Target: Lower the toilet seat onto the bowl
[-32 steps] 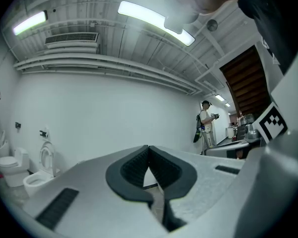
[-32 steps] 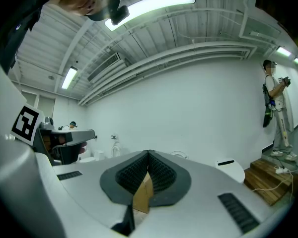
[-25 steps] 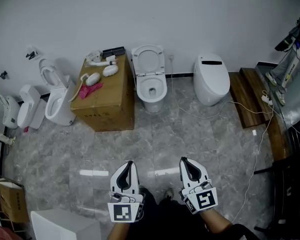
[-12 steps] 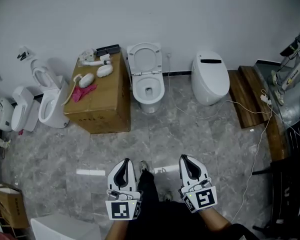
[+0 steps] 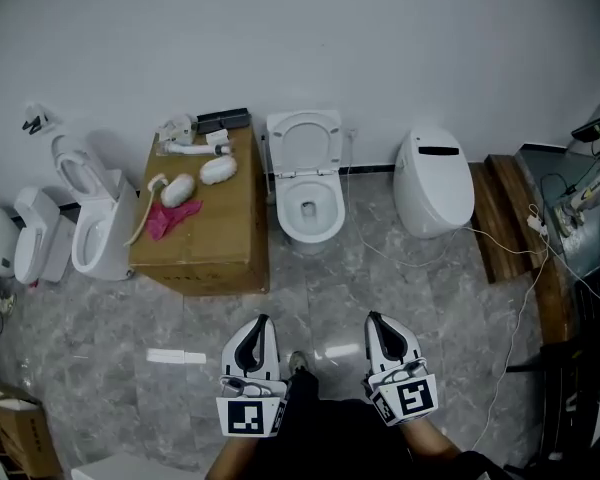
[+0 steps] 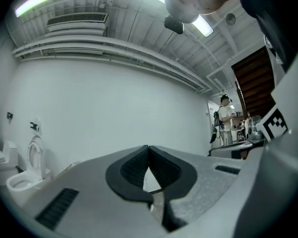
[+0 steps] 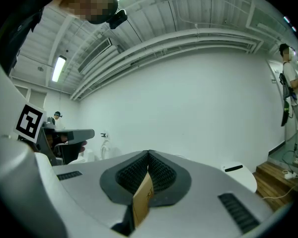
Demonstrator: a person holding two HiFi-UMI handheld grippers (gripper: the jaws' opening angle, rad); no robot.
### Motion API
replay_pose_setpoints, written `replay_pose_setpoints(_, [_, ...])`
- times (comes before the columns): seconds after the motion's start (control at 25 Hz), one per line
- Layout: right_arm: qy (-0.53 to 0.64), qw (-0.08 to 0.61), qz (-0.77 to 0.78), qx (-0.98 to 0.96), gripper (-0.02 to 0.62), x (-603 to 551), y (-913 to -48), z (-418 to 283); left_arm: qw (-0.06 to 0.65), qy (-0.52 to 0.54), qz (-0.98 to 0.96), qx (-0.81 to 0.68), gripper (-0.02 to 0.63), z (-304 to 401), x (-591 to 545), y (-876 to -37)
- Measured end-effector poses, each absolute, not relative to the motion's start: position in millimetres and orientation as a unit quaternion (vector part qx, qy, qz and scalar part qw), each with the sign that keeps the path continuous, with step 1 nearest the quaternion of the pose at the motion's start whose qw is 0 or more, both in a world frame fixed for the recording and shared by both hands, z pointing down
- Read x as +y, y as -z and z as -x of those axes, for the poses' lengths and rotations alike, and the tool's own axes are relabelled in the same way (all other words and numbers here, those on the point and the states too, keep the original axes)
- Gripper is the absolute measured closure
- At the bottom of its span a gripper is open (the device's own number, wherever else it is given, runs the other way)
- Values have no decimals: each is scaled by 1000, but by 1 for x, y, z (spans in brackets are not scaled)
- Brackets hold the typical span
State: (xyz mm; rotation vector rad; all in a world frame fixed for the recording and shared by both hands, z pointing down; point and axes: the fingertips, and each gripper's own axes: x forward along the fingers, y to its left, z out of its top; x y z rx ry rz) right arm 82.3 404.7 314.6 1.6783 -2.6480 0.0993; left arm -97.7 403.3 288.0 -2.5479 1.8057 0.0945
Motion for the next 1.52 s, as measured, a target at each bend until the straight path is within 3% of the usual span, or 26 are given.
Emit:
replay_pose_setpoints(0.52, [-30, 13, -558, -830, 571, 251, -315, -53, -15, -18, 824, 566, 597, 137, 258, -304])
replay_pose_setpoints(1.52, [-43, 30, -487, -872, 571, -113, -330, -99, -9, 24, 790, 612, 597, 88, -88, -308])
